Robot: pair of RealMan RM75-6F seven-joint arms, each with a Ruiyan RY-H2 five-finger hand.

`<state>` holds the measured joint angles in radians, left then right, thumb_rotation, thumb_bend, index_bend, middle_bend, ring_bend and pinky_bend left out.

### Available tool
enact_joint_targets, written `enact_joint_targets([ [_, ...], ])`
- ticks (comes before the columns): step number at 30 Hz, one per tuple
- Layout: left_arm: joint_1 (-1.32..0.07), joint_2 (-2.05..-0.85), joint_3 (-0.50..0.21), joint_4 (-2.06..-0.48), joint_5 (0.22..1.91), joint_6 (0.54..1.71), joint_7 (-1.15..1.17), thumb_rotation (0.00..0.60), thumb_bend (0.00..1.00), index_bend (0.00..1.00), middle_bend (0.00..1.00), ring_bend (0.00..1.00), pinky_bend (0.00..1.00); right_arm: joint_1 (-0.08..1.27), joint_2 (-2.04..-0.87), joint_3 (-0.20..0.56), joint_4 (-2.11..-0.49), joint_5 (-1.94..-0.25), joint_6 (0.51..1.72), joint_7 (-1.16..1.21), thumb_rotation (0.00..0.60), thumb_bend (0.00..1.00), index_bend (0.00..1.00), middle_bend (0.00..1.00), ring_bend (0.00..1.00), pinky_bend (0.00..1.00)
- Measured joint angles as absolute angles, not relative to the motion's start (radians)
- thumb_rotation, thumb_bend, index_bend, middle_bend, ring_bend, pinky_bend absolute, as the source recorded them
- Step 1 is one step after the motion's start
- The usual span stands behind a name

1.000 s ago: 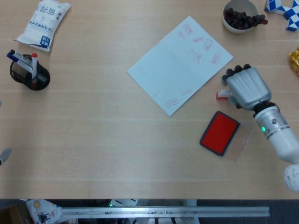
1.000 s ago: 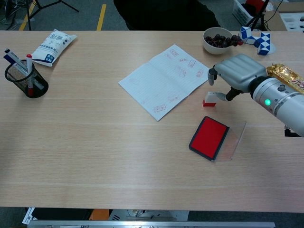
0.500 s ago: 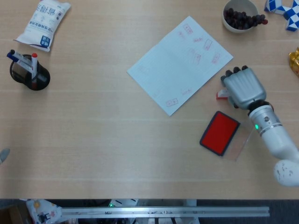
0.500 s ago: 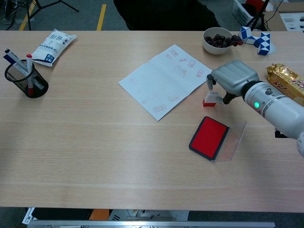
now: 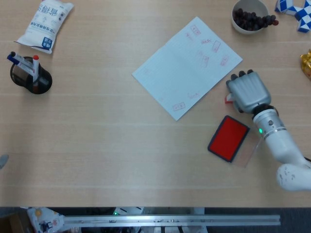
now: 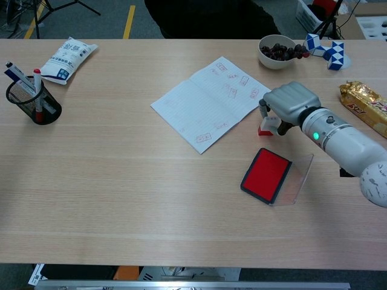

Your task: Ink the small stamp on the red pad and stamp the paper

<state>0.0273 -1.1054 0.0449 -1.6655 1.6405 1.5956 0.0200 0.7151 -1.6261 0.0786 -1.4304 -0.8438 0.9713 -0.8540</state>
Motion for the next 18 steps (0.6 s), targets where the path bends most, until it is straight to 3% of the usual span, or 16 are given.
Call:
enact_joint_targets([
  [18,0.029,-1.108,0.042,-1.655,1.632,1.596,0.009,0.6,0.12,0.0,0.12,0.13,0.09,0.734,-1.631,0.069,-1.429,-0.812,0.997,-0.866,0.6,0.3,0.54,0.4,0.32,0.35],
])
